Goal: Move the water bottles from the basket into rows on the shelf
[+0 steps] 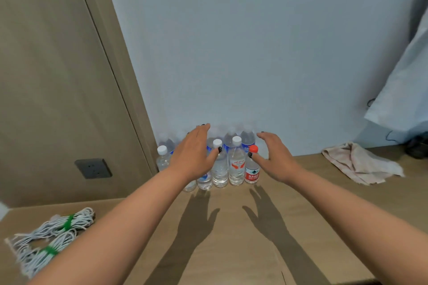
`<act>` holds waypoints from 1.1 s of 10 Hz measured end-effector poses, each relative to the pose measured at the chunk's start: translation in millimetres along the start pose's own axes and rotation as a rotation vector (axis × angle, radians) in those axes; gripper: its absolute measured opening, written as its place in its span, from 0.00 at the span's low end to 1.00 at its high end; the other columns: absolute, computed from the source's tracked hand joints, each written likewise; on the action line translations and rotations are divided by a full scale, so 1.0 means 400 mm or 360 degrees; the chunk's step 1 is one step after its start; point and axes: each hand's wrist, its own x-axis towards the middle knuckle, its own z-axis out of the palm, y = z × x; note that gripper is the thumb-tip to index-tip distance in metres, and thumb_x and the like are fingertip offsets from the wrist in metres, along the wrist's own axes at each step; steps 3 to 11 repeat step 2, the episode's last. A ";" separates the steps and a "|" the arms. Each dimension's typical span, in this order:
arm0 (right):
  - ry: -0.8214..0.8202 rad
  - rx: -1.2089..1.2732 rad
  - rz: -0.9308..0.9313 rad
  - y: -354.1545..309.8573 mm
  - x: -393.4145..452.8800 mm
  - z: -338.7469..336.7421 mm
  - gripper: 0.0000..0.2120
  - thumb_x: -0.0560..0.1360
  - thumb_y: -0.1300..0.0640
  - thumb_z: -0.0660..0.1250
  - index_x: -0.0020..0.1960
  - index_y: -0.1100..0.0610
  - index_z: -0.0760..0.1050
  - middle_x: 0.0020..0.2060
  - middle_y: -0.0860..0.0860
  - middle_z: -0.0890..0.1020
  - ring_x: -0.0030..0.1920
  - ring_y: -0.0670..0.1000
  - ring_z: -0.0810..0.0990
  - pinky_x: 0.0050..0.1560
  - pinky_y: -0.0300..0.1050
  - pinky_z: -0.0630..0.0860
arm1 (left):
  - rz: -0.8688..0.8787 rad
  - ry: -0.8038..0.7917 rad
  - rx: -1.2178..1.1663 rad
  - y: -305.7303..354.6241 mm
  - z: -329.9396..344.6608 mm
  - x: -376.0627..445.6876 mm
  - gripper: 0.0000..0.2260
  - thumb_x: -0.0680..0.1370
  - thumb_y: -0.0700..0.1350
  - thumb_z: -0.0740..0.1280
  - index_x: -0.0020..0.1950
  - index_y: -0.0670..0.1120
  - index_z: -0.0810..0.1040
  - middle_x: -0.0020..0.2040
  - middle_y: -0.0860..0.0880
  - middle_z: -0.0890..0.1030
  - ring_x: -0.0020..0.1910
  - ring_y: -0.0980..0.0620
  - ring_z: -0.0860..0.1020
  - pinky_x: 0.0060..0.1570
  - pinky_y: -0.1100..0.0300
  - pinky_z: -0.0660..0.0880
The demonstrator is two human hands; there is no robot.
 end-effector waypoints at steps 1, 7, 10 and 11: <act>0.0039 -0.0067 -0.0063 -0.084 -0.060 -0.035 0.30 0.77 0.50 0.65 0.75 0.54 0.59 0.75 0.50 0.61 0.73 0.49 0.63 0.66 0.38 0.60 | 0.0021 0.0053 -0.0041 0.008 -0.072 -0.068 0.31 0.80 0.55 0.60 0.79 0.48 0.52 0.79 0.50 0.56 0.78 0.51 0.55 0.74 0.52 0.58; 0.0141 -0.0077 -0.0130 -0.158 -0.110 -0.065 0.30 0.77 0.49 0.65 0.75 0.55 0.59 0.75 0.51 0.61 0.74 0.49 0.61 0.69 0.40 0.59 | 0.0063 0.0143 -0.0061 0.013 -0.130 -0.126 0.32 0.80 0.57 0.60 0.79 0.47 0.52 0.79 0.50 0.57 0.78 0.51 0.55 0.75 0.53 0.58; 0.0141 -0.0077 -0.0130 -0.158 -0.110 -0.065 0.30 0.77 0.49 0.65 0.75 0.55 0.59 0.75 0.51 0.61 0.74 0.49 0.61 0.69 0.40 0.59 | 0.0063 0.0143 -0.0061 0.013 -0.130 -0.126 0.32 0.80 0.57 0.60 0.79 0.47 0.52 0.79 0.50 0.57 0.78 0.51 0.55 0.75 0.53 0.58; 0.0141 -0.0077 -0.0130 -0.158 -0.110 -0.065 0.30 0.77 0.49 0.65 0.75 0.55 0.59 0.75 0.51 0.61 0.74 0.49 0.61 0.69 0.40 0.59 | 0.0063 0.0143 -0.0061 0.013 -0.130 -0.126 0.32 0.80 0.57 0.60 0.79 0.47 0.52 0.79 0.50 0.57 0.78 0.51 0.55 0.75 0.53 0.58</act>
